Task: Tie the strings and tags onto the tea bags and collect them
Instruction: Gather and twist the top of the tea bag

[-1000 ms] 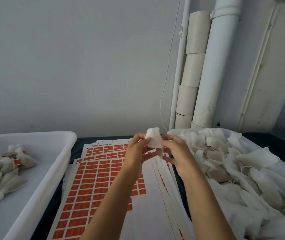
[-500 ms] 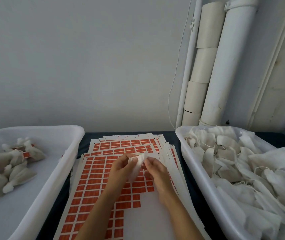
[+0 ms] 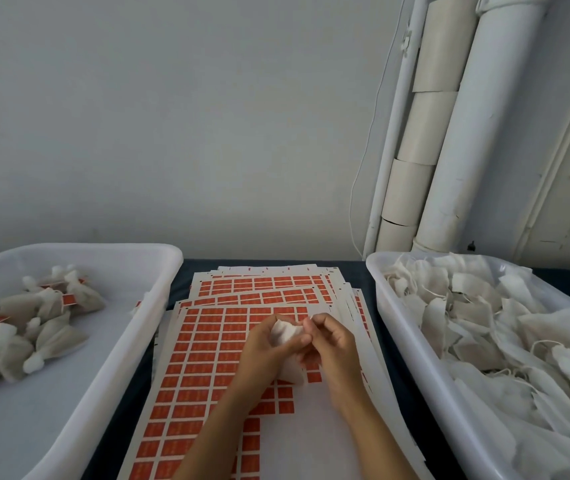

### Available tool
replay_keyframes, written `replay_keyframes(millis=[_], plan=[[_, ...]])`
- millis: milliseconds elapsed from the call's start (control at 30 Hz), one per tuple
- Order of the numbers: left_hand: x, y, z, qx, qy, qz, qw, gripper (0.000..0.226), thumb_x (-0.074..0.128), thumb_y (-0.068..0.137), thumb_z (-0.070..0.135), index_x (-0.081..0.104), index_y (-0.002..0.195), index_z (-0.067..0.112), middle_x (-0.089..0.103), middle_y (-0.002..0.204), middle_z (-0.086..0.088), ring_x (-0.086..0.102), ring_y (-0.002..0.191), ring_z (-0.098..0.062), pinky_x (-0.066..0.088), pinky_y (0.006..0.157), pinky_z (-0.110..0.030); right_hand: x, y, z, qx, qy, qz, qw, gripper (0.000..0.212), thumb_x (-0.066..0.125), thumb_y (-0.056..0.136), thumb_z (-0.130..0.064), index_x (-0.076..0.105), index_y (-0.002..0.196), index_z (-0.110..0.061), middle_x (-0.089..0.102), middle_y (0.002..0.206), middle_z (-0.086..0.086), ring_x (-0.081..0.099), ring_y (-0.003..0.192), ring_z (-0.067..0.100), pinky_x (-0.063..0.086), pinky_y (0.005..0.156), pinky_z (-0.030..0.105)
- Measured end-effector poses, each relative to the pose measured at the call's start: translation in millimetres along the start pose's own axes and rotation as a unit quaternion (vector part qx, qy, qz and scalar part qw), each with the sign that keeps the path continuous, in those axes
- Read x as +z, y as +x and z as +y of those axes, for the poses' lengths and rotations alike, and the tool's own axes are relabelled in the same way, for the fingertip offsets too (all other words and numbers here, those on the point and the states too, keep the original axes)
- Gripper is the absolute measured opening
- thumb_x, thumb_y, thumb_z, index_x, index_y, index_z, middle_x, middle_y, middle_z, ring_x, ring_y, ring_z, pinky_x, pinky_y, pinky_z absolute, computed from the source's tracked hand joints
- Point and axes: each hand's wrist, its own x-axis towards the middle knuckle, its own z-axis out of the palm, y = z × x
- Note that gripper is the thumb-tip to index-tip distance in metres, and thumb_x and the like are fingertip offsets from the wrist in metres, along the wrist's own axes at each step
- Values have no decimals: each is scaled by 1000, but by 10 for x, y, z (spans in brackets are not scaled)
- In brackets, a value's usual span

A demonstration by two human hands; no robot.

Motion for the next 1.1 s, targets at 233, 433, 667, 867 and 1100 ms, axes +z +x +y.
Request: replay_keyframes(millis=[233, 433, 667, 867, 1100], plan=[[-29, -12, -98, 16, 65, 31, 997, 37, 66, 73, 44, 65, 88, 10, 70, 79, -2, 68, 69, -16, 56, 60, -25, -60, -9, 76, -61, -132, 28, 989, 13, 58, 90, -19, 59, 77, -19, 65, 70, -3, 62, 60, 12, 52, 57, 17], [-75, -3, -123, 38, 85, 23, 995, 13, 63, 87, 29, 69, 85, 19, 70, 78, 6, 65, 71, -10, 52, 61, -16, -121, -20, 93, -139, -270, -21, 953, 3, 59, 89, -23, 57, 89, -25, 64, 84, -16, 64, 79, 0, 52, 69, 11], [-17, -1, -102, 44, 89, 96, 990, 8, 66, 85, 21, 68, 78, 23, 68, 77, 17, 61, 74, 0, 46, 59, -6, -121, -11, 102, -158, -290, 61, 942, 17, 67, 84, -19, 51, 82, -24, 58, 86, -23, 64, 73, 1, 52, 66, 10], [30, -38, -45, -26, 65, 104, 992, 16, 63, 86, 24, 66, 71, 21, 66, 70, 14, 61, 68, -2, 45, 52, -7, -98, -29, 152, -128, -263, 105, 951, 17, 68, 83, -21, 50, 81, -23, 57, 89, -21, 60, 69, -6, 51, 63, 8], [-87, -51, 51, -211, -277, -48, 936, 34, 43, 91, 49, 57, 112, 26, 68, 112, 3, 65, 103, -17, 57, 75, -28, -24, -11, 219, -85, -233, 97, 964, 12, 65, 85, -25, 54, 86, -22, 59, 86, -19, 64, 77, 3, 49, 63, 7]])
